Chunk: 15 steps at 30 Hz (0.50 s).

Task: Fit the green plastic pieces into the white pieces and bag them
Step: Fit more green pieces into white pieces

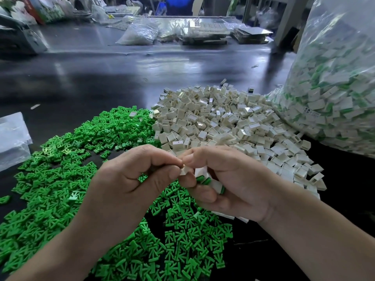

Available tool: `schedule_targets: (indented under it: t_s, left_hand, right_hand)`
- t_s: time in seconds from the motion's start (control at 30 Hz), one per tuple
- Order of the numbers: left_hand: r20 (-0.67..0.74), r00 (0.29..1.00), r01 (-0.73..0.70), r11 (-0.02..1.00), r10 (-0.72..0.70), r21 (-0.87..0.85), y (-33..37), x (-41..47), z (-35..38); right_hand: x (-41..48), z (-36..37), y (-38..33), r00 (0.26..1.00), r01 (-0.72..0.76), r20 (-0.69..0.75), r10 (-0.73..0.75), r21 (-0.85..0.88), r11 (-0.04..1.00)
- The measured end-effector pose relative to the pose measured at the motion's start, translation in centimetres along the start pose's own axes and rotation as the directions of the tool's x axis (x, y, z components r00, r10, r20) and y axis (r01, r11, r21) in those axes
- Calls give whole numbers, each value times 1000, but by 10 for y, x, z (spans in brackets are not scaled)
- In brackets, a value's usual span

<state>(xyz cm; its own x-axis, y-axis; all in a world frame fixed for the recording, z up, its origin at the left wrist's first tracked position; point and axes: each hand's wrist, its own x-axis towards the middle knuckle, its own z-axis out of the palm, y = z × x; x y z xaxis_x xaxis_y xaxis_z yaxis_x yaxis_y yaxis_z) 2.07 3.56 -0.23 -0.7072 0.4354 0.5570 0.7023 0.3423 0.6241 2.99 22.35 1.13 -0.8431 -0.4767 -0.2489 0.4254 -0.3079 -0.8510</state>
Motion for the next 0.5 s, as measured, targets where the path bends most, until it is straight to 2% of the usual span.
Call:
schedule_targets:
  t_s: [0.23,0.33,0.5]
  left_hand:
    - [-69,986,145,987,-150,-69,-9,4,0]
    - [5,991,130,983,-131,-133,-8,5,0]
    - [18,997,74,995,-73,-64,-8,7,-3]
  right_hand:
    - [0,-4,0,998,50,-29,-49,27,998]
    - [1,-2,2,998,55,-13,-55,34,998]
    - [1,-2,2,999,41,-11,-41,0,999]
